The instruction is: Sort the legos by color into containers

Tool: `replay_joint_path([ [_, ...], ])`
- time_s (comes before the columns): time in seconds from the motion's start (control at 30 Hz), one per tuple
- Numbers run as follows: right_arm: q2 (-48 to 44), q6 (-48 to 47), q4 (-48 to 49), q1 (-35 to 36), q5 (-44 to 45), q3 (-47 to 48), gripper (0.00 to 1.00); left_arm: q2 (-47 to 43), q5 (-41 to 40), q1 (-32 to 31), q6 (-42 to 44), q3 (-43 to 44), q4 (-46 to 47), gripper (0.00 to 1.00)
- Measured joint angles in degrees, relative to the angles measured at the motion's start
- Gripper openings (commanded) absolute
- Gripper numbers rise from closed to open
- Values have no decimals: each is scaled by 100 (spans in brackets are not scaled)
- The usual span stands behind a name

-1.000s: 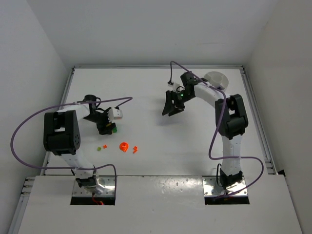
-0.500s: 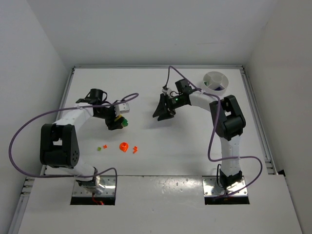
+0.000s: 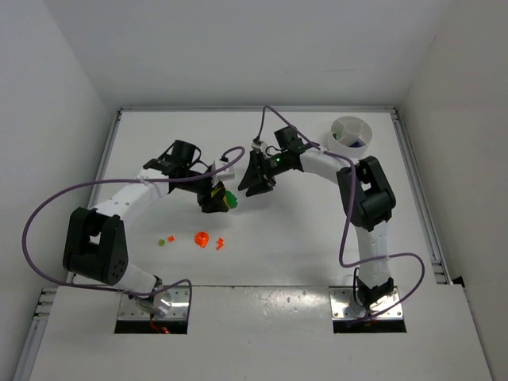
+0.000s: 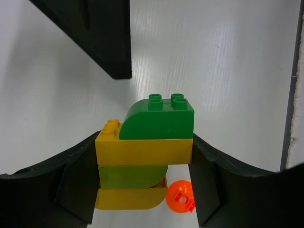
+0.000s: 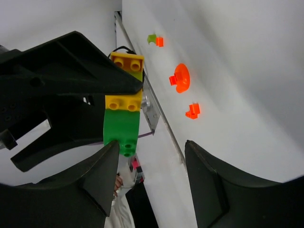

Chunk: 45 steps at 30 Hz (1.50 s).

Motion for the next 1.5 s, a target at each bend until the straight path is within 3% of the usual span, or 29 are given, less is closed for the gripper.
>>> replay_joint_path([
  [0.67,-57,575,614,361,-280,-168,61,0,-188,-319,-555,0,402,37],
  [0.77,-57,693,787,424,-361,-240,54,0,-232,-319,-557,0,472,37],
  [0.9,-57,885,975,457,-459,-326,27,0,-299,-321,-551,-9,531,36],
  [1.07,-57,1029,1027,437,-442,-358,9,-35,-389,-356,-538,-70,684,35],
  [1.5,-164,651,809,280,-382,-393,3,-328,-481,-291,-483,-579,1115,29],
])
